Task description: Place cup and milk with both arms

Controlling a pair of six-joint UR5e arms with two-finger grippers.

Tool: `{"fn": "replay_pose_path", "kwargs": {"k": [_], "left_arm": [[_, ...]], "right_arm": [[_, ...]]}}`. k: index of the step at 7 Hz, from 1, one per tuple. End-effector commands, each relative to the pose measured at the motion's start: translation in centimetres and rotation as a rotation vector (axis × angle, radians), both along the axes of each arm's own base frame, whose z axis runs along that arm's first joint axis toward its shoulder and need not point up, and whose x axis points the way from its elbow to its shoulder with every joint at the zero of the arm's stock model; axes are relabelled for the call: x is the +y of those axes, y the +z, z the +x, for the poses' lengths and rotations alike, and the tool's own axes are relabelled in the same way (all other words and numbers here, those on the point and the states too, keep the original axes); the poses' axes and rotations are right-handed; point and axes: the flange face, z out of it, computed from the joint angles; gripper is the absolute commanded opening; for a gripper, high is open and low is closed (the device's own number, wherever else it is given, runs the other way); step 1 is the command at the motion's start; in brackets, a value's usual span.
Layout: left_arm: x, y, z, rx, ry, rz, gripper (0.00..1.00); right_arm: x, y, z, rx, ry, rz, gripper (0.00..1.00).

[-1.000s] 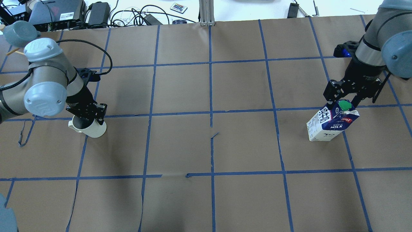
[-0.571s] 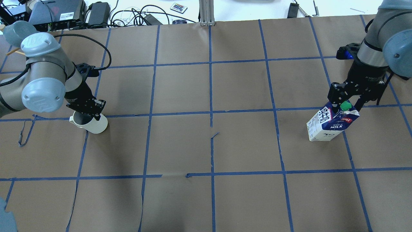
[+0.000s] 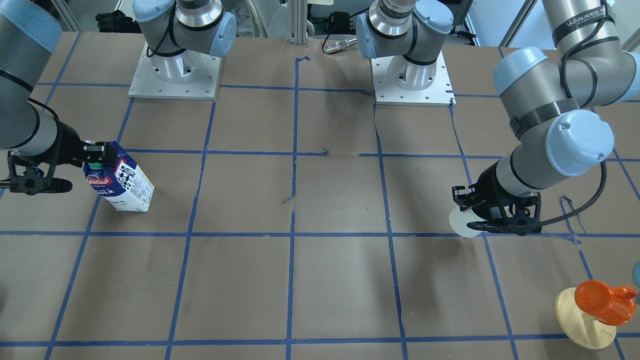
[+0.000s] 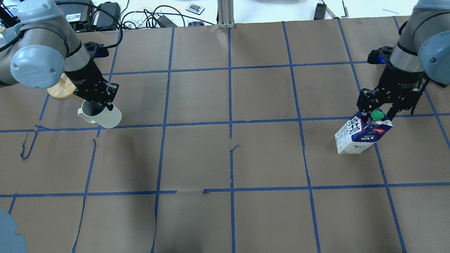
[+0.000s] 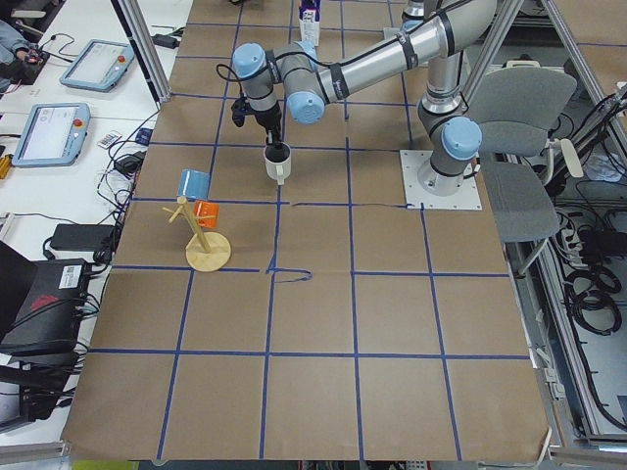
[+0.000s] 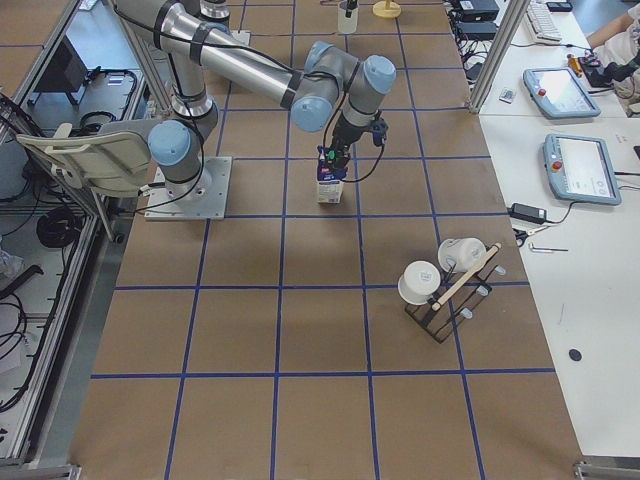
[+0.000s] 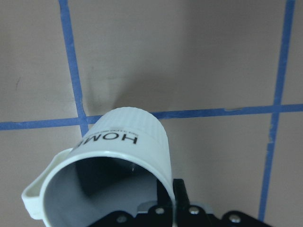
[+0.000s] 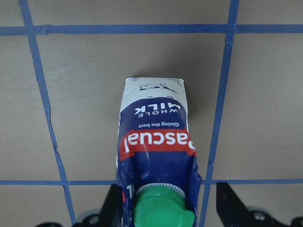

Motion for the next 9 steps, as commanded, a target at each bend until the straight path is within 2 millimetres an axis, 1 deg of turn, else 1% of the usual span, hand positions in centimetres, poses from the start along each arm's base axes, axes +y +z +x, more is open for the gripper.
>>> {"fn": "replay_pose_path", "kwargs": {"k": [1,2,3,4,5,6,7,8,9], "left_arm": [[0.3,1.2,-10.4,-0.027,0.061,-0.024,0.0],[0.3,0.8,-16.1,-0.013,0.096,-0.076,0.0],[1.1,-0.2,-21.9,0.0,0.164,-0.087,0.0],[2.5,-1.6,-27.2,-0.011,0.207,-0.089,0.0],[2.8,-2.9,-30.5,0.024,0.239,-0.116,0.0],[1.3,-3.8,-32.1,0.075,0.291,-0.139,0.0],[-1.1,-4.1,-33.2,0.088,0.292,-0.155,0.0],[-3.2,-4.5,-35.0,0.095,0.278,-0.165,0.0],[-3.8,-4.8,-37.2,0.104,0.284,-0.178,0.0]], "right_arm": [[-0.1,0.0,0.0,-0.001,-0.002,-0.005,0.5],[-0.2,0.3,0.0,0.0,-0.003,-0.011,0.35],[-0.2,0.3,0.0,0.001,-0.002,-0.012,0.24],[-0.4,0.7,-0.1,0.004,-0.004,-0.019,0.15],[-1.0,1.8,-0.2,0.012,-0.003,-0.038,0.15],[-1.6,3.1,-0.2,0.018,0.0,-0.057,0.15],[-2.0,3.9,0.0,0.02,0.005,-0.074,0.15],[-2.4,3.6,0.6,-0.028,-0.009,-0.086,0.15],[-2.7,3.1,1.1,-0.041,-0.016,-0.08,0.15]]}}
